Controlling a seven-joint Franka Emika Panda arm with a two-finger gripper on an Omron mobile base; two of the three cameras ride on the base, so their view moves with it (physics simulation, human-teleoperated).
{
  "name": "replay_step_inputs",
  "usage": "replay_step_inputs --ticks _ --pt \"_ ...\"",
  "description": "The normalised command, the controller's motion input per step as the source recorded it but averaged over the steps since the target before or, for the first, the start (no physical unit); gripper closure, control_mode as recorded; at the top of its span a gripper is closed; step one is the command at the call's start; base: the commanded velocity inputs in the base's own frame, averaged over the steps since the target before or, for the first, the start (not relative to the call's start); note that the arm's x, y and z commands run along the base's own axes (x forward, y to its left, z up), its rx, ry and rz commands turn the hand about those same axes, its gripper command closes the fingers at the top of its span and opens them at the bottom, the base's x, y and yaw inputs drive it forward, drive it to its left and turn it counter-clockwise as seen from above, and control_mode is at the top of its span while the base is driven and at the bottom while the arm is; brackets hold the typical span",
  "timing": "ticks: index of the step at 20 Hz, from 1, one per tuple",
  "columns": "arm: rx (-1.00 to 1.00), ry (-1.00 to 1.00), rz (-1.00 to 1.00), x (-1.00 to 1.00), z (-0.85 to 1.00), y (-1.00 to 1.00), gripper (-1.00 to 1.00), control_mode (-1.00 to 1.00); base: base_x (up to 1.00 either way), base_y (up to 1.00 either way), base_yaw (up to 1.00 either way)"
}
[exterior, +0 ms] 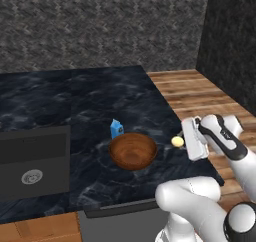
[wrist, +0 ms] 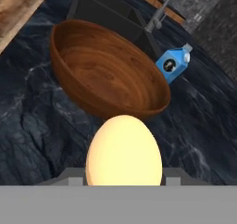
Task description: Gather the eggs and milk located in the vicinity of the sink area and place them right next to the bowl.
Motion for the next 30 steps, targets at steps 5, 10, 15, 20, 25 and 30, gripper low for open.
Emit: replay_step_inputs --ticks 5,10,15,20,25,30 --pt "0.0 0.0 0.0 0.11 -0.29 0.01 1.0 -1.0 0.0 0.0 0.0" --pt "0.0 0.0 0.0 0.18 -0.2 0.17 1.0 -1.0 0.0 0.0 0.0" --pt "0.0 0.0 0.0 0.14 -0.23 0.09 1.0 -1.0 0.0 0.0 0.0" --pt "0.0 0.0 0.0 0.15 -0.27 0.09 1.0 -1.0 0.0 0.0 0.0" --pt "0.0 0.0 0.0 0.16 -0.28 0.11 1.0 -1.0 0.0 0.0 0.0" --pt "0.0 0.0 0.0 0.17 -0.25 0.02 1.0 -1.0 0.0 0.0 0.0"
